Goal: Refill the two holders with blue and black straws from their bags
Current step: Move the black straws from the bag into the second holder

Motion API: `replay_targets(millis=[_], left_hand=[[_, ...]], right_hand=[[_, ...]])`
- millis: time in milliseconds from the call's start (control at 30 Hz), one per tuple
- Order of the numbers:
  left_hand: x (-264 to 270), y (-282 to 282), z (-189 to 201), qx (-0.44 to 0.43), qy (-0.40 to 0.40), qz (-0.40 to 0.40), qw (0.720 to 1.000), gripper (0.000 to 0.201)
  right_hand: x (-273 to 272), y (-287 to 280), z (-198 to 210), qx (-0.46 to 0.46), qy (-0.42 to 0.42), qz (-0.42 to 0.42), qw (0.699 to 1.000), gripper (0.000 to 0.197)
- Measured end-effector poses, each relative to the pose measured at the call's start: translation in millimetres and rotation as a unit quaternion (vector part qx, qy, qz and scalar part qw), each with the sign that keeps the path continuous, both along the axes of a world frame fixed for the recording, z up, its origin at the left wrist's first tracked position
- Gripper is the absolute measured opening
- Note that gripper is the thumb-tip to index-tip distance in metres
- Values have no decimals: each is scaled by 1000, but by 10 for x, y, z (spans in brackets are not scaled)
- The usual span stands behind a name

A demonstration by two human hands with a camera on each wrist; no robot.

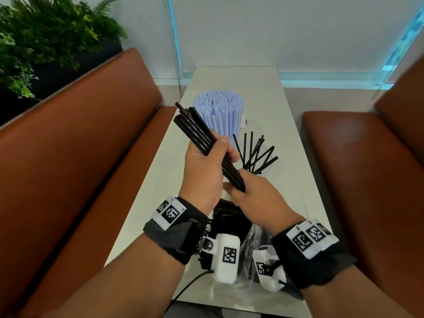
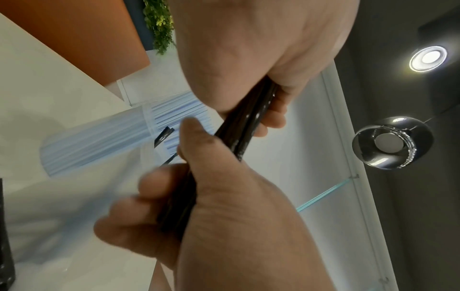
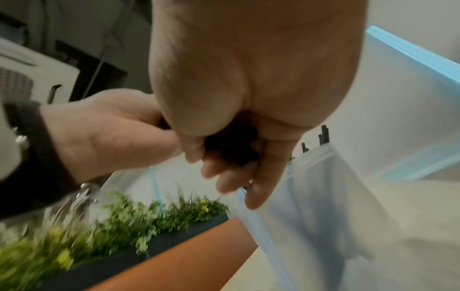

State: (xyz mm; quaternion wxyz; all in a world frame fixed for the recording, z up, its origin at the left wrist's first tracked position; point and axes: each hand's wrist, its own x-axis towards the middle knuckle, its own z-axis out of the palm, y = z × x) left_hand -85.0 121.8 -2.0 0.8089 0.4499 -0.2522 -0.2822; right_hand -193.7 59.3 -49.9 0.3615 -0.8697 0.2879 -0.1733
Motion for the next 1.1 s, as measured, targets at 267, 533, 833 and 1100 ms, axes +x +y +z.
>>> replay_targets(millis=[267, 533, 833, 1100], left_hand=[[23, 99, 110, -19, -82, -38, 996, 6], [433, -104, 363, -23, -190, 145, 971, 13], [337, -551, -111, 57, -215, 121, 968, 11], [344, -662, -482, 298, -379, -6, 876, 24]], right_hand=[[86, -8, -78, -43, 36, -71, 996, 26], [-113, -253, -127, -74, 122, -107, 984, 39], [-100, -375, -278, -81, 166, -127, 975, 23], [-88, -422, -378, -82, 132, -101, 983, 20]])
